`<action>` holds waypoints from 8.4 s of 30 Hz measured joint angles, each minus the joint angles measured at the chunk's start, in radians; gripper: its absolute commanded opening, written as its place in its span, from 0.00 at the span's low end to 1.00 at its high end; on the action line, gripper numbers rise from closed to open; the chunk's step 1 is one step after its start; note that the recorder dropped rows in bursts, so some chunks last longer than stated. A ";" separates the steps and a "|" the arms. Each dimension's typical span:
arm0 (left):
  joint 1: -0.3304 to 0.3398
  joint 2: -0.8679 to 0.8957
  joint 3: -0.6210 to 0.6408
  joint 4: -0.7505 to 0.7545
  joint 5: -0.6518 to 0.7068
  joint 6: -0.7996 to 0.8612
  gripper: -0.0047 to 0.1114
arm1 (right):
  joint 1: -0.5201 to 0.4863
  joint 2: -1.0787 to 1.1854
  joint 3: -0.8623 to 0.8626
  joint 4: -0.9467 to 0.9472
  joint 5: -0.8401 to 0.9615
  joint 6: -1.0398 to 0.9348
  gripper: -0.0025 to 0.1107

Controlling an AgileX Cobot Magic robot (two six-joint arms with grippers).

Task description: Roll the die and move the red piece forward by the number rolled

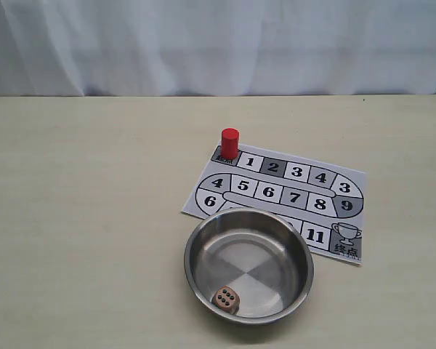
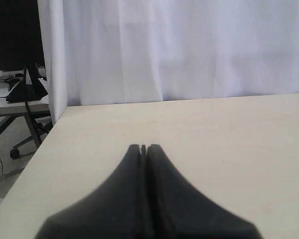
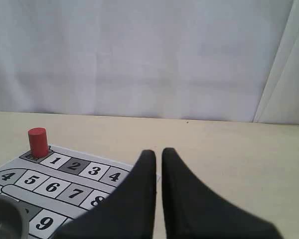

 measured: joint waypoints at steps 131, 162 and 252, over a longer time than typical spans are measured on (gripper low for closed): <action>0.000 0.000 0.000 0.000 0.000 0.000 0.04 | 0.636 1.701 -0.975 0.434 0.527 -1.624 0.45; 0.000 0.000 0.000 0.000 0.000 0.000 0.04 | 0.636 1.826 -0.975 0.417 0.500 -1.684 0.45; 0.000 0.000 0.000 0.000 0.000 0.000 0.04 | 0.141 1.654 -1.049 -0.400 0.405 0.389 0.06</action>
